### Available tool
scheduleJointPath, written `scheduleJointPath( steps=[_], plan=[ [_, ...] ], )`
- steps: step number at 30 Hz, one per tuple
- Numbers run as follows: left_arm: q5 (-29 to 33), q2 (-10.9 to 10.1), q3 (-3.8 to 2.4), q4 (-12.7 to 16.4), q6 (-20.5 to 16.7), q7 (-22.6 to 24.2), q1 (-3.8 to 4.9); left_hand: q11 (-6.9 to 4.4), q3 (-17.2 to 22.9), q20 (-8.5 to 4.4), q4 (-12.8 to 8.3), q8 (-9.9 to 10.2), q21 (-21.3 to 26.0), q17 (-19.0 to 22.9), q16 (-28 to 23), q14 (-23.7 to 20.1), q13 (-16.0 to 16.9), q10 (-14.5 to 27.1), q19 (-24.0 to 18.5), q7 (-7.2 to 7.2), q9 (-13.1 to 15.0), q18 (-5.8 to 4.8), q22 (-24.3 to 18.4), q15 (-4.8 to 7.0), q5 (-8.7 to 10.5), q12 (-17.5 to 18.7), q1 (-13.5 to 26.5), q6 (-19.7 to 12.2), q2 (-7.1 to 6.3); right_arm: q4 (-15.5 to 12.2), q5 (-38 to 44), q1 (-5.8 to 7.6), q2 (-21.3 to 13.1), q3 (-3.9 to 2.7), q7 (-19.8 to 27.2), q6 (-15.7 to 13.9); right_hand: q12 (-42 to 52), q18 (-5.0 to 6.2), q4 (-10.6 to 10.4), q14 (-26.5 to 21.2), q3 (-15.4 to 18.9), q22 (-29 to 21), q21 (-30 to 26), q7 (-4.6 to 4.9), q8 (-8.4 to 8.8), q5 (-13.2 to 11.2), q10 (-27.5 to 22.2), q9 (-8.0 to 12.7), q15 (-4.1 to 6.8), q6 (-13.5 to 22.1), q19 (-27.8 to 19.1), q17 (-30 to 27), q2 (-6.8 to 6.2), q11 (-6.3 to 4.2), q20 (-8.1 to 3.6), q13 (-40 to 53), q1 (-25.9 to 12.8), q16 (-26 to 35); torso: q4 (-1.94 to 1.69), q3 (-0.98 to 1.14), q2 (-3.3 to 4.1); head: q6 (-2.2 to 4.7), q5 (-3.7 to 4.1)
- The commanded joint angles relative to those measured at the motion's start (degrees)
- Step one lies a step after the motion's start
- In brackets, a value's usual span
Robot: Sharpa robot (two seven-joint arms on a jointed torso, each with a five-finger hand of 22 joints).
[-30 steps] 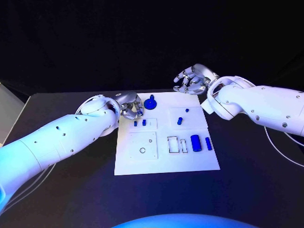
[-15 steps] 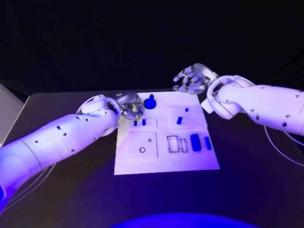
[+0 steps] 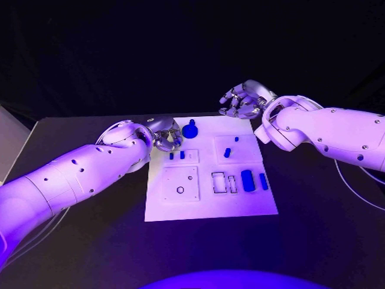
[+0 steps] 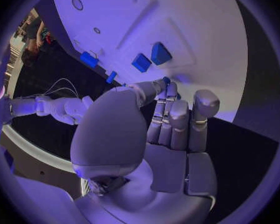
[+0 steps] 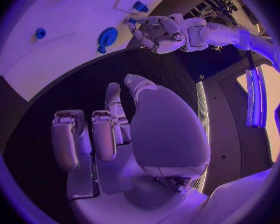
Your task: Assemble the parts on the task board
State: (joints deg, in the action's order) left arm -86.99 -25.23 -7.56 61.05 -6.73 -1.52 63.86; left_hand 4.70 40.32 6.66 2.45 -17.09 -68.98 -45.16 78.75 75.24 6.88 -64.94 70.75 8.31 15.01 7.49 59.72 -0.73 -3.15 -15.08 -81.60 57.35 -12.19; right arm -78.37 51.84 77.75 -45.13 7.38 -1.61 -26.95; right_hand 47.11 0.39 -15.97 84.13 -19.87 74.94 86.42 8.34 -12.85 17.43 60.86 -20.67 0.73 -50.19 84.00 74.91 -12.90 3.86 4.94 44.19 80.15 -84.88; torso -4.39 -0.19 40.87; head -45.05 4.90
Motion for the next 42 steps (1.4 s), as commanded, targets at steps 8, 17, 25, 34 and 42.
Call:
scheduleJointPath(
  steps=[8, 17, 25, 34, 42],
  plan=[
    [-0.08, -0.27, 0.36, 0.47, 1.52, 0.2, -0.42, 0.19, 0.06, 0.09, -0.45, -0.11, 0.33, 0.25, -0.22, -0.12, 0.07, -0.16, -0.47, 0.24, 0.1, -0.33, -0.36, 0.09, 0.17, 0.57, 0.46, 0.1, 0.25, -0.06, 0.45, 0.0, -0.08, -0.03, 0.34, 0.19, -0.4, 0.67, -0.01, 3.57, -0.35, 11.73, -0.38, 0.29, -0.36, 0.22, 0.01, -0.08, 0.33, -0.16, 4.76, 5.47, -0.4, -0.39, -0.33, -0.08, -0.15, 0.37, 0.02, -0.05, 0.07, -0.04, -0.1],
    [0.2, -0.32, 0.37, 0.53, 1.25, 0.07, -0.42, 0.65, 0.27, 0.35, -0.82, 1.15, 0.76, 0.81, -0.39, -0.62, 0.03, 0.57, -1.14, 0.66, -0.06, -0.22, -0.91, -0.29, 0.17, 1.96, 1.08, -1.48, 0.04, -0.09, 0.45, 0.0, -0.08, -0.03, 0.37, 0.18, -0.4, 0.67, -0.01, 3.57, -0.35, 11.73, -0.38, 0.29, -0.36, 0.22, 0.01, -0.08, 0.33, -0.16, 4.76, 5.47, -0.4, -0.39, -0.33, -0.08, -0.15, 0.37, 0.02, -0.02, 0.03, -0.08, -0.13],
    [0.37, -0.38, 0.37, 0.51, 1.38, -0.22, -0.42, 0.98, 0.51, 0.58, -1.0, 2.2, 1.28, 1.79, -0.63, -1.24, -0.06, 1.29, -1.83, 0.91, -0.26, -0.04, -1.62, -0.58, 0.18, 3.01, 1.55, -2.78, -0.15, -0.05, 0.45, 0.0, -0.07, -0.03, 0.39, 0.17, -0.4, 0.67, -0.01, 3.57, -0.35, 11.73, -0.38, 0.29, -0.36, 0.22, 0.01, -0.08, 0.33, -0.16, 4.76, 5.47, -0.4, -0.39, -0.33, -0.08, -0.15, 0.37, 0.02, -0.01, 0.01, -0.17, -0.11],
    [0.64, -0.5, 0.37, 0.51, 1.44, -0.57, -0.42, 1.32, 0.79, 0.81, -1.29, 4.19, 1.54, 2.74, -0.84, -2.04, -0.18, 2.67, -2.32, 0.48, -0.86, 0.08, -1.96, -0.9, 0.18, 4.22, 2.16, -5.62, -0.7, 0.0, 0.45, 0.0, -0.05, -0.03, 0.42, 0.13, -0.62, 0.69, 0.13, 3.59, -0.85, 11.65, -0.5, 0.24, -0.5, 0.3, 0.31, -0.15, 0.41, -0.07, 4.75, 5.44, -0.67, -0.44, -0.44, -0.7, -0.47, 0.44, 0.03, -0.02, 0.05, -0.18, -0.09],
    [0.78, -0.61, 0.37, 0.56, 1.07, -0.48, -0.42, 1.44, 0.75, 0.84, -1.34, 4.39, 1.46, 2.67, -0.78, -2.03, -0.22, 3.07, -2.26, 0.33, -0.93, 0.05, -1.86, -0.99, 0.18, 4.42, 2.31, -5.87, -0.9, 0.02, 0.45, 0.0, -0.12, -0.03, 0.43, 0.11, -0.63, 0.68, 0.13, 3.58, -0.87, 11.68, -0.46, 0.24, -0.5, 0.3, 0.31, -0.15, 0.41, -0.05, 4.76, 5.43, -0.7, -0.44, -0.44, -0.73, -0.49, 0.44, 0.04, -0.04, 0.04, -0.22, -0.1]
  ],
)
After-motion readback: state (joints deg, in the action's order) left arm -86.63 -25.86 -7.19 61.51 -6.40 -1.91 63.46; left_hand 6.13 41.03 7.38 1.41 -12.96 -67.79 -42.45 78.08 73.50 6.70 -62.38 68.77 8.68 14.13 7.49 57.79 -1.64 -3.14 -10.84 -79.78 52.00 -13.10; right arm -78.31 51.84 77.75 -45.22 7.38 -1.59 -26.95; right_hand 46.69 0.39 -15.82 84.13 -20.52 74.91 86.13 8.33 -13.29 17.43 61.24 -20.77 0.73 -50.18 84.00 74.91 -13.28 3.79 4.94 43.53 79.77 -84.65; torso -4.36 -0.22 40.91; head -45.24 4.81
